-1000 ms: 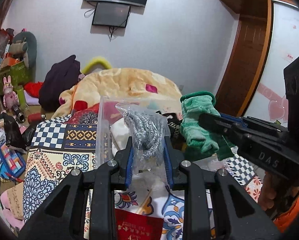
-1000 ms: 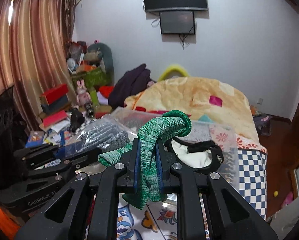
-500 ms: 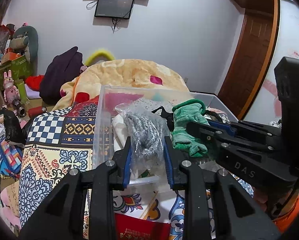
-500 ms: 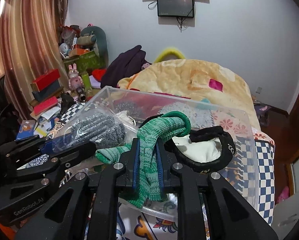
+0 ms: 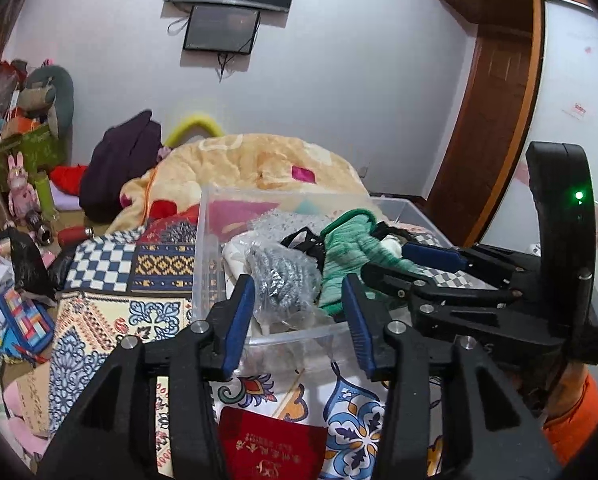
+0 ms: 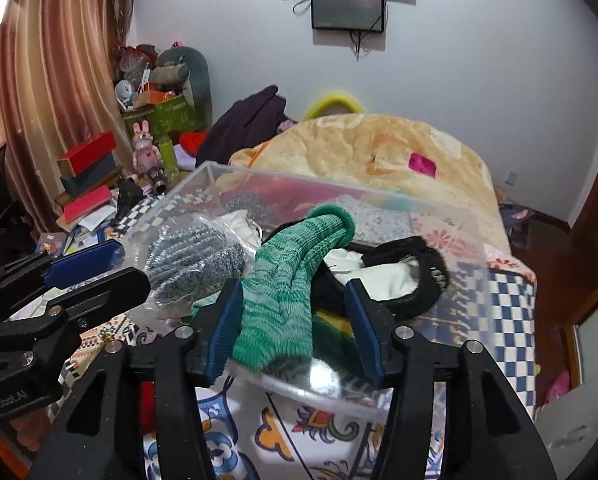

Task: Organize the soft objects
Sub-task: 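Carry glove and mesh bag into the clear box while both tools open to release, then grasp the braided black-white cord with the right tool while the left tool grasps the red pouch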

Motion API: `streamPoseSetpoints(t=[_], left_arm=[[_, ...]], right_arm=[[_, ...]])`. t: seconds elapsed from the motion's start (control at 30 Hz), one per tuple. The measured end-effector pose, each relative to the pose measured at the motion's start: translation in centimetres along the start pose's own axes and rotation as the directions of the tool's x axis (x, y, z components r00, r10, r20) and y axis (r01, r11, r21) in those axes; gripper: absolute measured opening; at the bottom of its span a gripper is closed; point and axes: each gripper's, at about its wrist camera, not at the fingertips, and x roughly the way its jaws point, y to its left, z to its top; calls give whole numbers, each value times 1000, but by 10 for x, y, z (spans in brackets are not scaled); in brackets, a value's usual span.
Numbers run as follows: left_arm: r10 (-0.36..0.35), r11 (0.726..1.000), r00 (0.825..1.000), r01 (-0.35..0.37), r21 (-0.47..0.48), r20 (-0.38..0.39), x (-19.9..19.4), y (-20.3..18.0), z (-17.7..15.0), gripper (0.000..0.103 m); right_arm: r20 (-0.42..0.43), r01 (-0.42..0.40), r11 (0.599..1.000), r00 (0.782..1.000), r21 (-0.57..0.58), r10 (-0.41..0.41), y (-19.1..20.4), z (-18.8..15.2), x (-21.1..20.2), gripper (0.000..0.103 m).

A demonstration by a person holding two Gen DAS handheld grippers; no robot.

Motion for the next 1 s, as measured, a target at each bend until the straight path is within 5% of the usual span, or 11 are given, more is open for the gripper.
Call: streamPoseSetpoints(t=[0.3,0.47,0.63,1.0], left_arm=[[-24,1000,998,23,17,63,-36,-7,-1,70],[13,999,999,-16,52,48,-46,-8,-14,83],[55,997,998,-55,59,-4,-46,-1,-35,94],[111,993,984,-103,62,-140,-23,13,-82,94]], right_arm=[[130,-8,1000,992,-8,9,-3,-9,-55,82],[155,-15,1000,988,19,12,-7,-21,-69,84],[120,-9,999,993,33,5,-9,-40,-67,85],[-39,38,994,999,101,-34,-21,-95,-52,85]])
